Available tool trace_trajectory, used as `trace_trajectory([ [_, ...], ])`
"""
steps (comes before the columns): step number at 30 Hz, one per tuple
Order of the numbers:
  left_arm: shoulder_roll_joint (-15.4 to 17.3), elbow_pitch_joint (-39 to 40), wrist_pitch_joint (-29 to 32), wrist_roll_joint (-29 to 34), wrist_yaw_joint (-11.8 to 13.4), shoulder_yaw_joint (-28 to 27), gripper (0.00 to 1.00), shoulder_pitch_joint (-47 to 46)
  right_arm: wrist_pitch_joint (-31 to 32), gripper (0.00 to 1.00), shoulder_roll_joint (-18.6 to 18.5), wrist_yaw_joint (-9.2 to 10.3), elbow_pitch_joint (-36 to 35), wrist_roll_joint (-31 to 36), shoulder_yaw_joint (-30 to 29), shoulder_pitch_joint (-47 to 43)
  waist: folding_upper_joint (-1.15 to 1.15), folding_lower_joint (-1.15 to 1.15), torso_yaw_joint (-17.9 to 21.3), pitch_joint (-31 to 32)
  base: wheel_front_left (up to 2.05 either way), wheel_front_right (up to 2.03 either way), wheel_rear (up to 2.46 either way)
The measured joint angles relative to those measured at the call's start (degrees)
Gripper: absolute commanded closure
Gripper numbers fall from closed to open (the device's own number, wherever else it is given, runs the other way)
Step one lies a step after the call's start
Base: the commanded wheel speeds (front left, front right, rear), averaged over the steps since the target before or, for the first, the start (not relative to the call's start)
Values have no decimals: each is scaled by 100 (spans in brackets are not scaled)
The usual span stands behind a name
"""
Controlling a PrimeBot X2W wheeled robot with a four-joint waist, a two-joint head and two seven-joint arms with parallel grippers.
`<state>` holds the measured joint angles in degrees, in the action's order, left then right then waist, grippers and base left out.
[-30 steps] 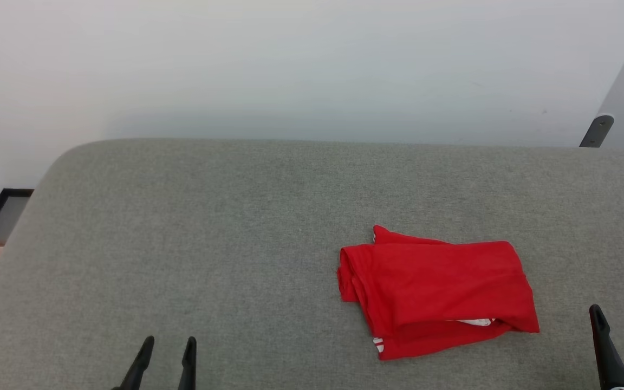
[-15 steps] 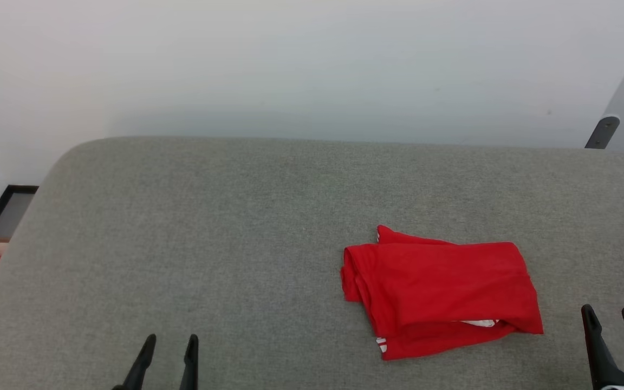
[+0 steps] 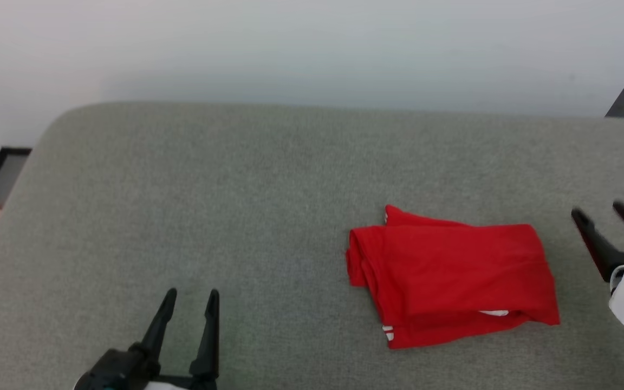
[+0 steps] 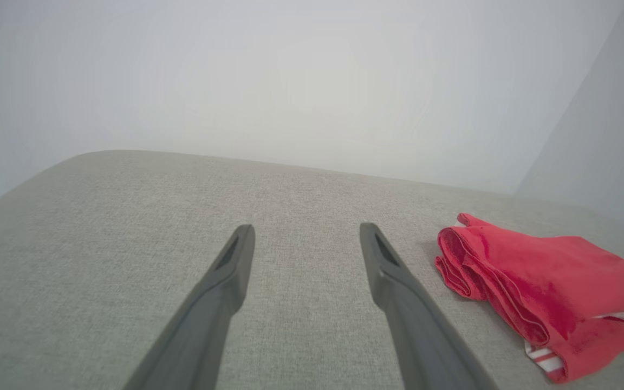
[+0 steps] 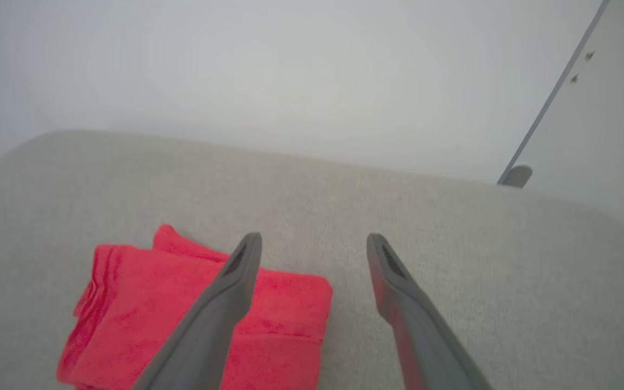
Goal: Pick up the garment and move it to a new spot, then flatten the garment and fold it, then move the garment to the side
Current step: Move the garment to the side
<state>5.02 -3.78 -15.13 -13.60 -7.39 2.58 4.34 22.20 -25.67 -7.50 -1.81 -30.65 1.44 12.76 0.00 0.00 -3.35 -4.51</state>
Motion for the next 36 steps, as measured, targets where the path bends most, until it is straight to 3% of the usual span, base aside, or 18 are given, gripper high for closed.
trace_trajectory([
  [4, -49, -52, 1, 1, 0, 45, 0, -189, 1485, 0, -334, 0, 421, -272, 260, 242, 0, 0, -46, -249, 0, 0, 0],
  [9, -91, -67, 1, 7, 0, 98, 0, -437, 2586, 0, -513, 1, 677, -544, 356, 481, 0, 0, -117, -578, 0, 0, 0],
  [17, -142, -132, 1, 15, 0, 289, 0, -855, 3159, 0, -316, 1, 1100, -390, 414, 887, 0, 0, -251, -1106, 0, 0, 0],
  [23, -157, -277, 1, 7, 0, 405, 0, -1078, 3150, 0, -321, 4, 1270, -394, 495, 1024, 0, 0, -423, -1351, 0, 0, 0],
  [24, -159, -301, 1, 7, 0, 434, 0, -1105, 3085, 19, -332, 5, 1288, -398, 506, 1034, 0, 0, -455, -1370, 0, 0, 0],
  [25, -155, -326, 1, 8, 0, 464, 0, -1117, 3010, 73, -346, 5, 1305, -405, 523, 1040, 0, 0, -485, -1386, 0, 0, 0],
  [26, -147, -353, 1, 8, 0, 491, 0, -1117, 2948, 100, -363, 8, 1330, -439, 542, 1041, 0, 0, -508, -1401, 0, 0, 0],
  [36, 30, -389, 1, -30, 0, 410, 0, -1101, 1805, 100, -154, -1, 1636, -780, 471, 978, 0, 0, -441, -1282, 0, 0, 0],
])
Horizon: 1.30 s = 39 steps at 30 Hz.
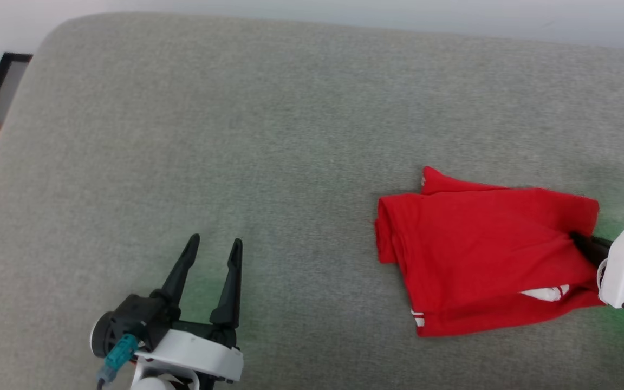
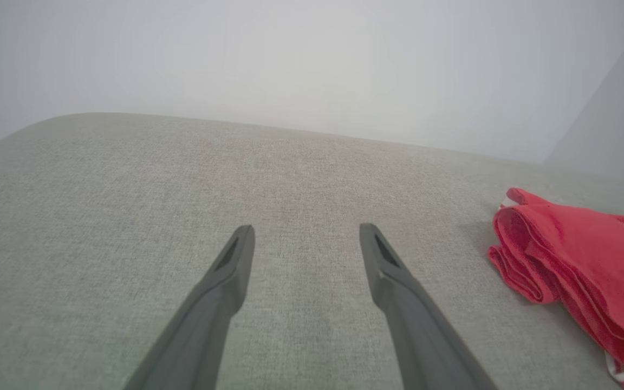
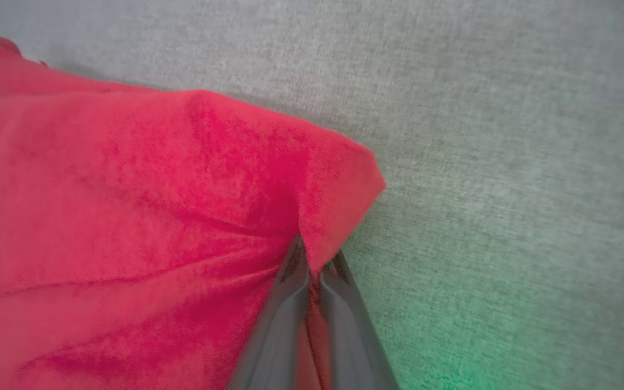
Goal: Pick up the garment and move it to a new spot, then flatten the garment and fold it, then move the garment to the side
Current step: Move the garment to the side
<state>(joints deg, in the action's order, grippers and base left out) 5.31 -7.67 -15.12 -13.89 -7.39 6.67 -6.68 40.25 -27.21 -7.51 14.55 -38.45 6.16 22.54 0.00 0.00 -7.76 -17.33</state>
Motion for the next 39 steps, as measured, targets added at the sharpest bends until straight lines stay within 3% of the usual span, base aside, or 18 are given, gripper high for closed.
trace_trajectory([
  [10, 294, 266, 0, 81, 0, 110, 0, -107, -1283, 100, -103, -1, 123, -85, -788, -171, 0, 0, 640, 90, 0, 0, 0],
  [20, 845, 491, -1, 412, 0, 261, 0, -864, -2258, 100, 19, -1, 955, 268, -1610, 495, 0, 0, 1557, -56, 0, 0, 0],
  [28, 1132, 657, -1, 593, -1, 424, 0, -1736, -2574, 100, -248, -1, 1973, 599, -1623, 1563, 0, 0, 1977, -464, 0, 0, 0],
  [39, 1281, 716, -1, 643, 16, 391, 0, -2319, -3350, 100, -610, -1, 3637, 1214, -1423, 3051, 0, 0, 2029, -1181, 0, 0, 0],
])
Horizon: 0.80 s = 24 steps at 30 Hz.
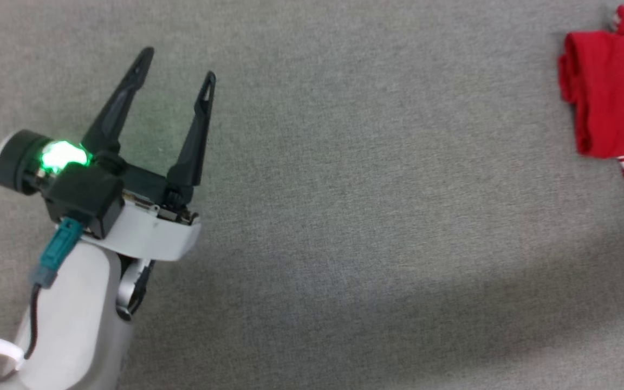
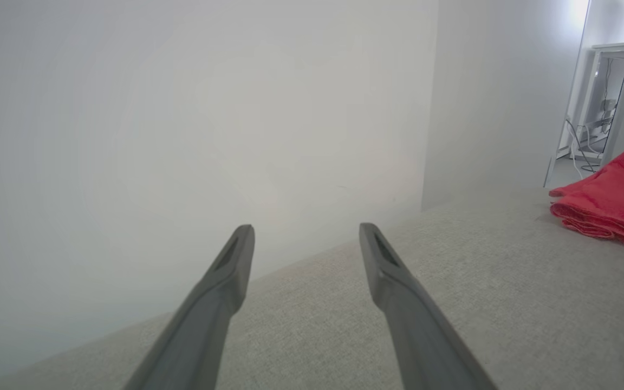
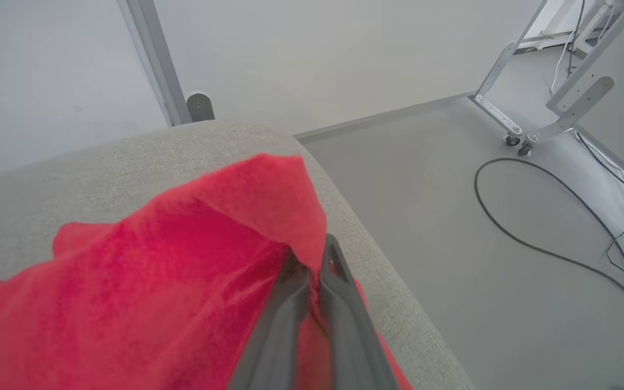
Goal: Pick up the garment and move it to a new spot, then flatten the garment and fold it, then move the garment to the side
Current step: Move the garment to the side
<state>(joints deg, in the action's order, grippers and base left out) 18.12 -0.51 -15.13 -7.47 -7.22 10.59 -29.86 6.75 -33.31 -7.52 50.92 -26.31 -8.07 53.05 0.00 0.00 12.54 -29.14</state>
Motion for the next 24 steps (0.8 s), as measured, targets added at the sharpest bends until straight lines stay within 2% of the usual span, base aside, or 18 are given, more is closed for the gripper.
trace_trajectory([
  [6, 122, 109, 51, 43, 18, 71, 0, -76, -701, 100, -121, 0, 821, 177, -112, 483, 0, 0, -86, -214, 0, 0, 0],
  [13, 297, 282, 51, -27, 8, 336, 0, -160, -1238, 100, -168, 0, 1555, 359, 52, 867, 0, 0, -169, -386, 0, 0, 0],
  [22, 383, 375, 40, -172, -9, 475, 0, -160, -1432, 100, -230, 0, 2096, 559, 194, 1189, 0, 0, -252, -479, 0, 0, 0],
  [24, 383, 354, 29, -172, -9, 481, 0, -160, -1458, 51, -213, 0, 2134, 576, 241, 1202, 0, 0, -266, -492, 0, 0, 0],
])
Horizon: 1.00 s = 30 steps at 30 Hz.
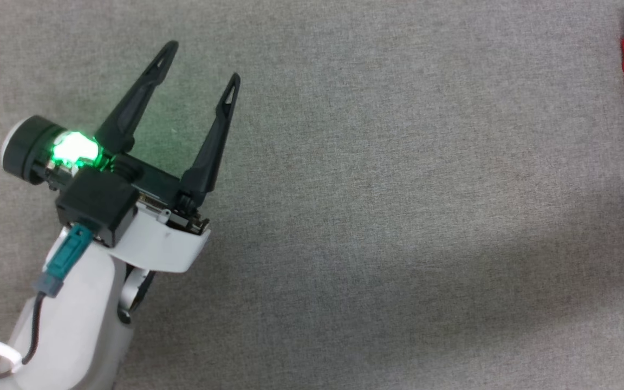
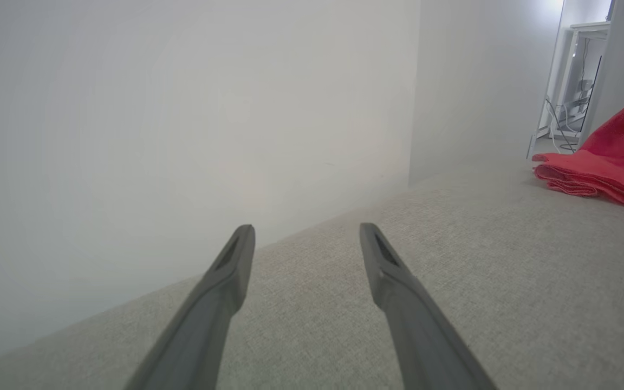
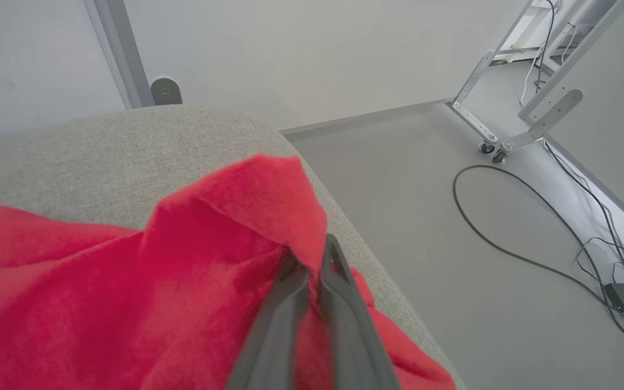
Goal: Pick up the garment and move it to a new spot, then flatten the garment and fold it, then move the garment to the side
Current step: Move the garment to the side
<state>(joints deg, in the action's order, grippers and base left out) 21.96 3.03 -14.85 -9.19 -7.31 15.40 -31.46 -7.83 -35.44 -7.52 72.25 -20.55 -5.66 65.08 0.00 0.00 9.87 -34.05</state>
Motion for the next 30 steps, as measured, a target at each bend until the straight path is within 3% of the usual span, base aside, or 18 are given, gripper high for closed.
trace_trajectory([
  [1, -1, -19, -3, 0, 0, 11, 0, 2, 0, 4, 7, 0, 20, 0, 18, 0, 0, 0, -5, 6, 0, 0, 0],
  [2, -5, -38, -4, 0, 0, 18, 0, 7, -2, 0, 11, 0, 33, 0, 36, 0, 0, 0, -7, 19, 0, 0, 0],
  [12, -344, -289, -23, -189, 70, -121, 0, 288, -130, 0, -62, 0, -167, 36, 671, -239, 0, 0, -51, 447, 0, 0, 0],
  [21, -708, -671, -24, -237, 101, -447, 0, 1213, -289, 0, 619, 0, -1098, -315, 2040, -1322, 0, 0, -159, 1202, 0, 0, 0],
  [30, -1139, -1321, -26, -414, 178, -955, 0, 2003, -487, 0, 1167, 0, -2098, -1198, 2669, -2369, 0, 0, -387, 2030, 0, 0, 0],
])
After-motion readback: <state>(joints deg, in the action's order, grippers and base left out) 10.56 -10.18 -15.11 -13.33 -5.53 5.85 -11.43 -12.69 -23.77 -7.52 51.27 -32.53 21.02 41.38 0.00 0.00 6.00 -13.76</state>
